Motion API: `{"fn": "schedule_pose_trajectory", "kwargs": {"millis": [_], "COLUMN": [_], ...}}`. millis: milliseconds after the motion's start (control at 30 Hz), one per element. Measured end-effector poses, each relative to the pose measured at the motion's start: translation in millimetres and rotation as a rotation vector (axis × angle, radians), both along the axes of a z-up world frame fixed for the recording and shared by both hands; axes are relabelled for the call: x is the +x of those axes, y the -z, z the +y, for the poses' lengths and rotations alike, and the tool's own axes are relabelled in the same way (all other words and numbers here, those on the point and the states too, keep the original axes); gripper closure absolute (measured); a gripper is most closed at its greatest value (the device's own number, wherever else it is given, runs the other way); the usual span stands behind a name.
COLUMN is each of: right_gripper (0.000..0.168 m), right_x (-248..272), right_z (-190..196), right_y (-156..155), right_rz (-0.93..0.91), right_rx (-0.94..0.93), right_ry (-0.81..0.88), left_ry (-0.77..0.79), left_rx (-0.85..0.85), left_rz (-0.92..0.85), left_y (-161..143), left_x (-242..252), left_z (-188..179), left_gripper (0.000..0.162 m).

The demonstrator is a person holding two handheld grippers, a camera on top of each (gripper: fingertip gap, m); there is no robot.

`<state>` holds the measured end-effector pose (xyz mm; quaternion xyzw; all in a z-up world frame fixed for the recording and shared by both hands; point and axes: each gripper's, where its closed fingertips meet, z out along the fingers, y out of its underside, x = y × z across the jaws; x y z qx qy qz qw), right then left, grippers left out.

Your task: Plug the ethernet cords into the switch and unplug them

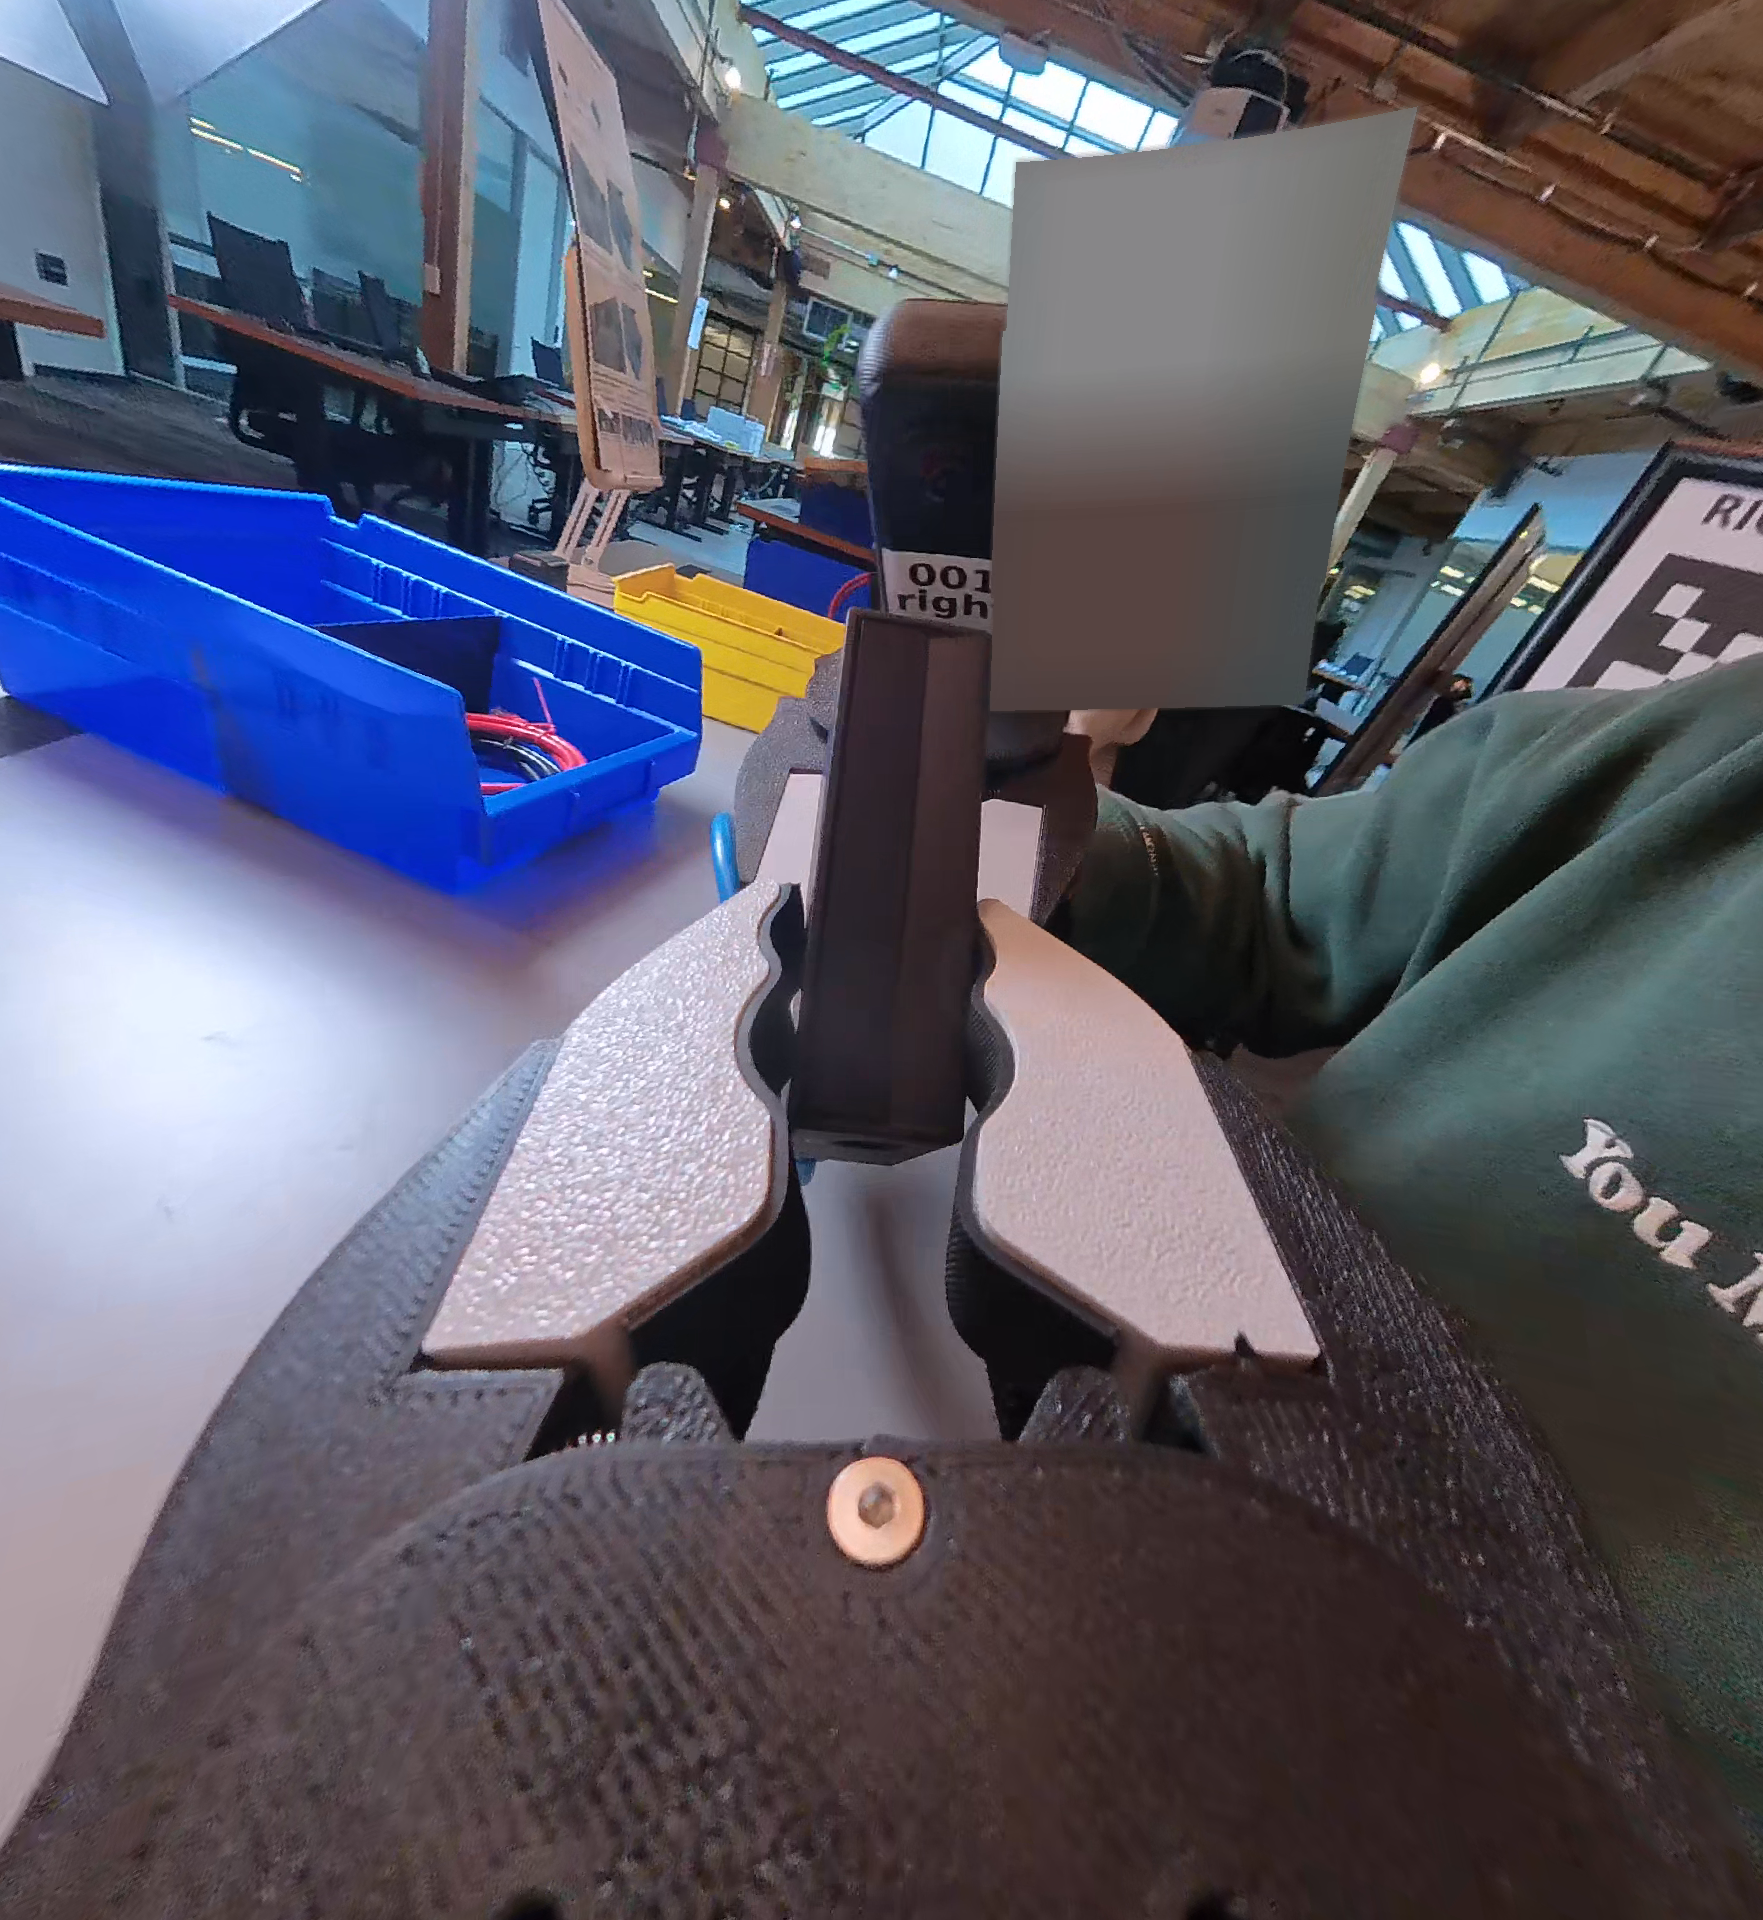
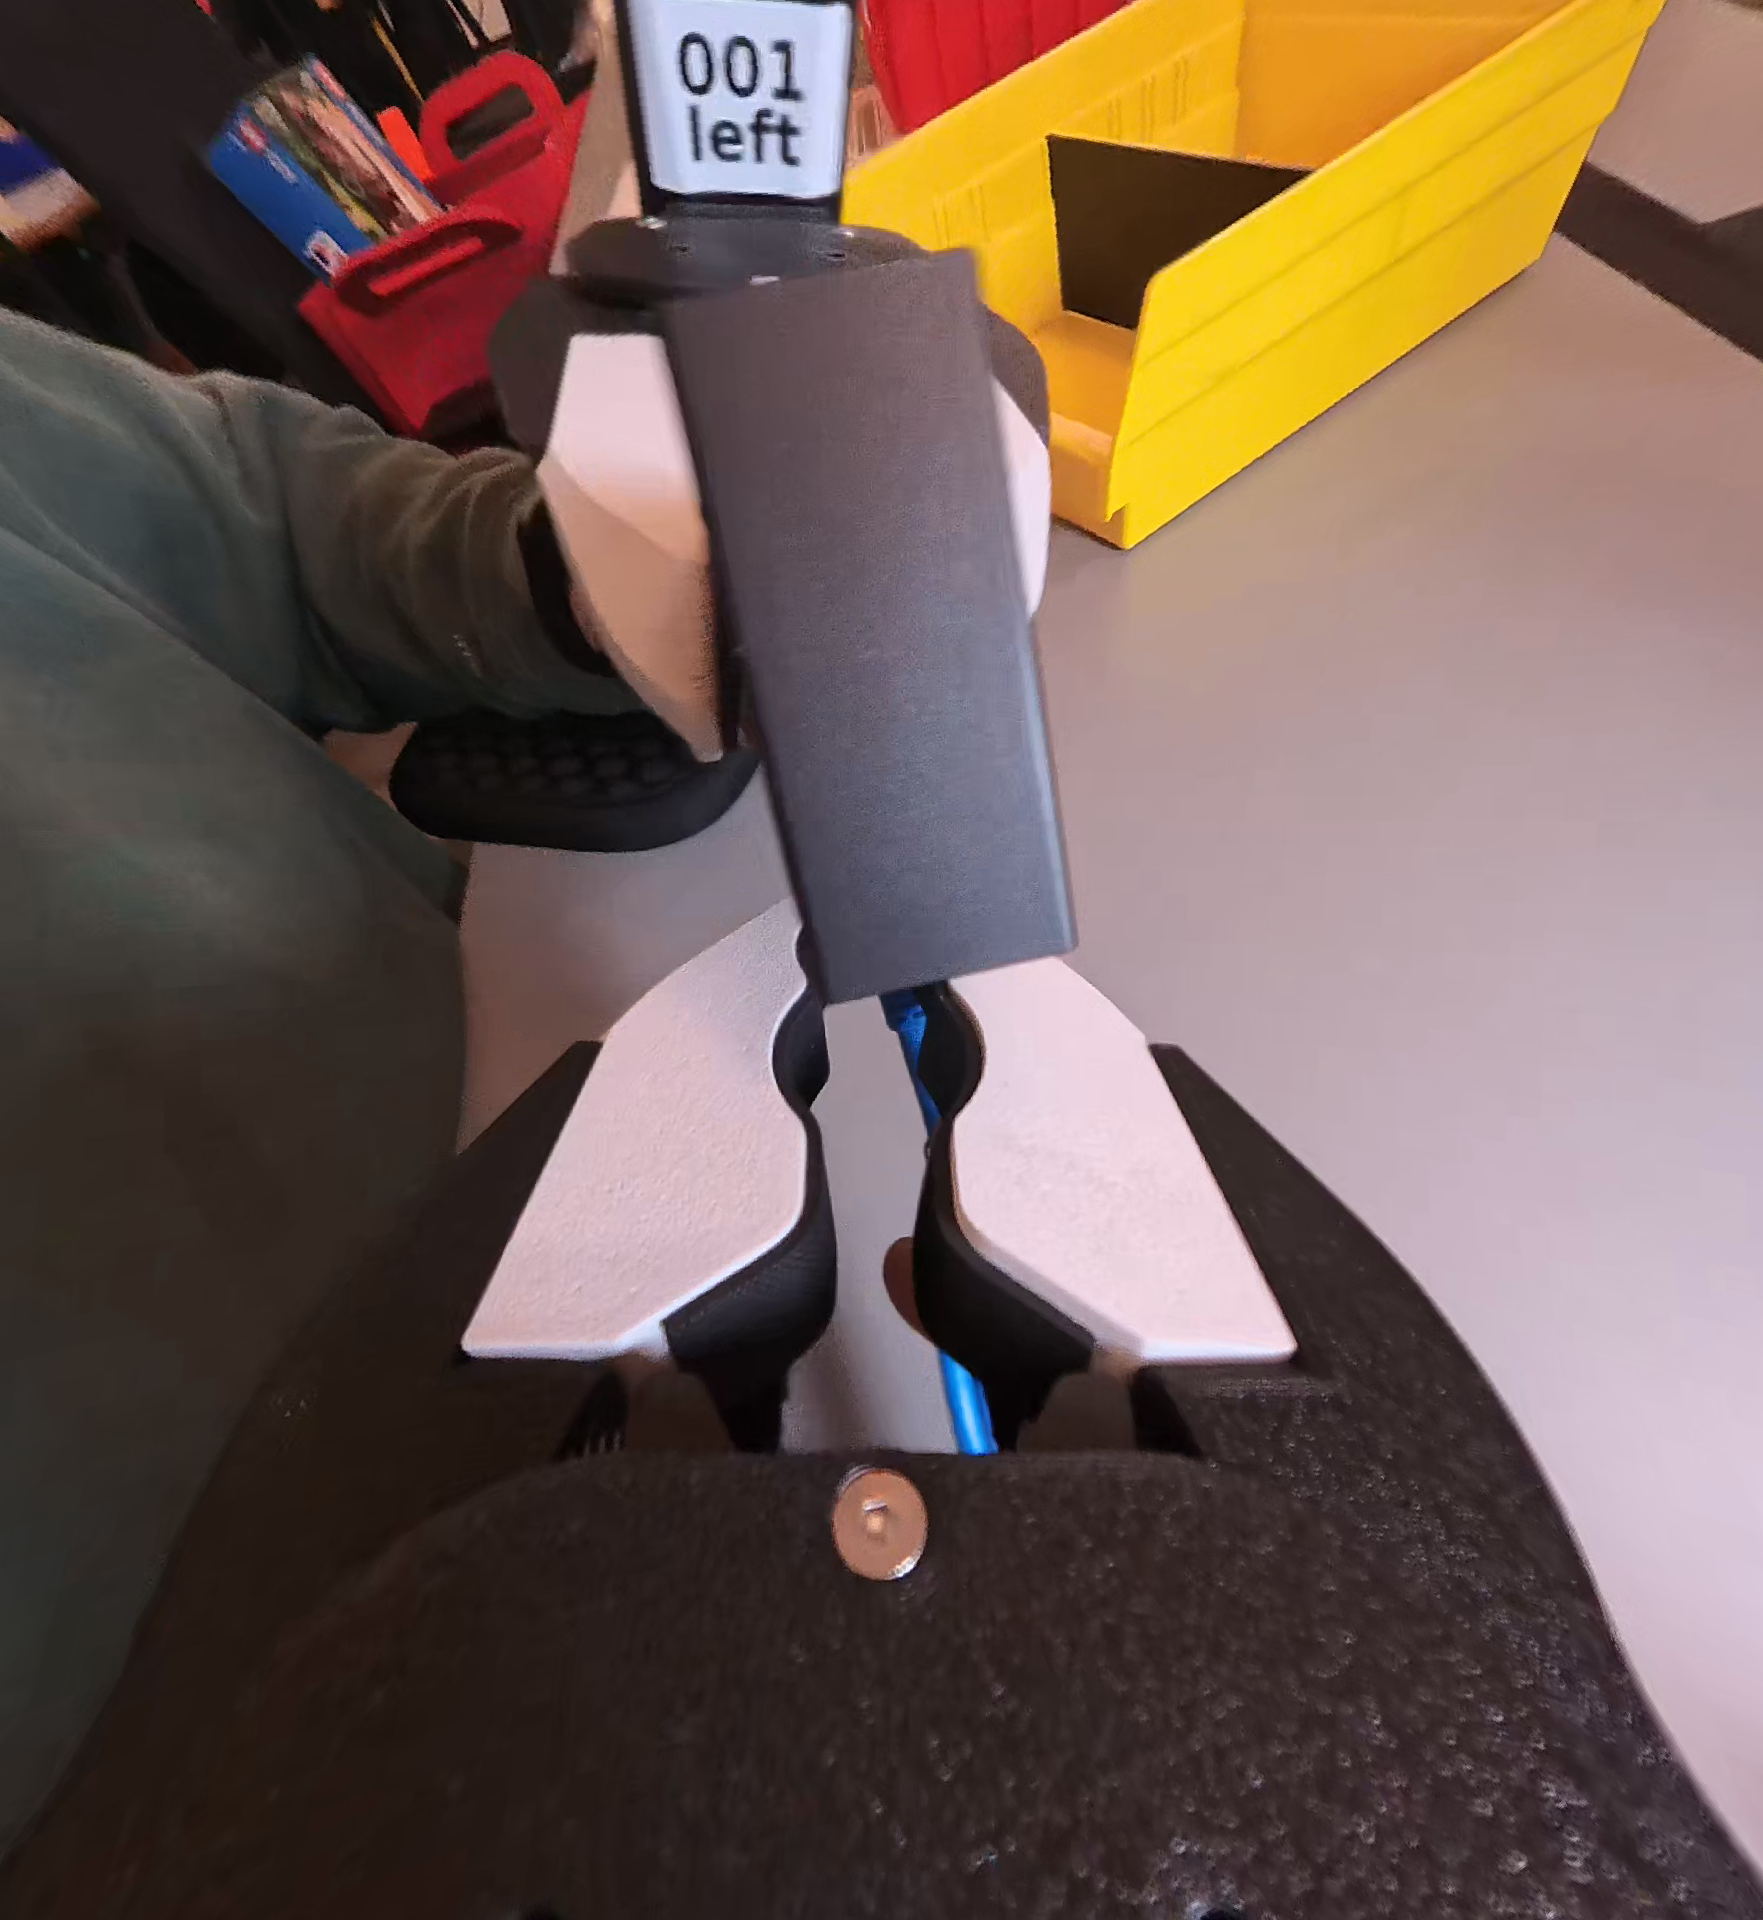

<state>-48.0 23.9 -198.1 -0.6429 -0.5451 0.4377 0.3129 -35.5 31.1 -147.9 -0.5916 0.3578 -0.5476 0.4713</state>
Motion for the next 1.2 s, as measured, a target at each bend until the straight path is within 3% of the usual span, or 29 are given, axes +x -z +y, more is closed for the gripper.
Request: {"fn": "schedule_pose_trajectory", "kwargs": {"millis": [167,333,467,567,633,733,800,900,1000,1100,1200], "right_gripper": [0.154,0.152,0.139,0.162,0.162,0.136,0.134,0.138,0.153,0.154,0.154], "right_x": [2.4,-2.3,-3.9,-1.7,-2.3,-5.1,-6.2,-10.3,-12.2,-10.3,-5.8], "right_z": [-7.0,-10.1,-7.3,-0.2,1.0,-4.2,-2.5,-3.8,-8.4,-10.1,-9.9], "right_y": [-10.5,-10.6,-13.0,-19.8,-15.3,-9.6,-6.5,-8.5,-9.1,-8.7,-6.1], "right_rz": [0.06,0.101,0.137,0.18,0.158,0.132,0.13,0.15,0.152,0.138,0.096], "right_rx": [0.113,0.079,0.055,0.047,0.048,-0.003,0.004,0.006,0.02,-0.012,-0.067], "right_ry": [-0.043,-0.05,-0.022,0.025,0.03,0.005,0.011,0.003,-0.03,-0.05,-0.063], "left_ry": [0.074,0.058,0.03,0.016,0.005,-0.006,-0.011,-0.001,0.004,0.038,0.065], "left_rx": [-0.127,-0.103,-0.114,-0.122,-0.131,-0.125,-0.126,-0.146,-0.151,-0.118,-0.06], "left_rz": [-0.126,-0.128,-0.142,-0.159,-0.167,-0.173,-0.179,-0.205,-0.223,-0.172,0.001], "left_y": [-8.1,-8.2,-7.2,-8.7,-8.2,-10.4,-11.2,-13.3,-15.9,-13.9,1.5], "left_x": [-2.3,-3.5,-8.2,-9.2,-7.8,-9.1,-9.2,-8.4,-8.9,-7.0,-7.0], "left_z": [-1.6,0.6,6.3,8.7,10.0,11.2,11.5,10.8,10.6,6.2,3.3], "left_gripper": [0.133,0.132,0.133,0.133,0.133,0.133,0.133,0.133,0.133,0.133,0.132]}}
